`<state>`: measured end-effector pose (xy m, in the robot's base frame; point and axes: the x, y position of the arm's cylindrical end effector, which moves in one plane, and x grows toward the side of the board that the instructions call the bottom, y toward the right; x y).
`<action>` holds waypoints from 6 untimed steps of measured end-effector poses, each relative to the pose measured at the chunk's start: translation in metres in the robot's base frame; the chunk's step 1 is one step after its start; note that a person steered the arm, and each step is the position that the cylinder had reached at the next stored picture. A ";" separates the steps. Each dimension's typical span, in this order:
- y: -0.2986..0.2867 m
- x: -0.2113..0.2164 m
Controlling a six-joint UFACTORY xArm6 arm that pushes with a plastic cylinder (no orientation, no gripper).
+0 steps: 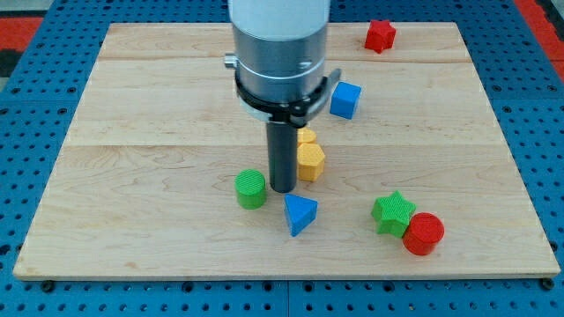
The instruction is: Push both the yellow blocks towards the top center
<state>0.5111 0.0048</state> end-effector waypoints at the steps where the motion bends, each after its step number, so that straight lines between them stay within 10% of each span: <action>1: 0.024 0.002; 6: -0.020 -0.145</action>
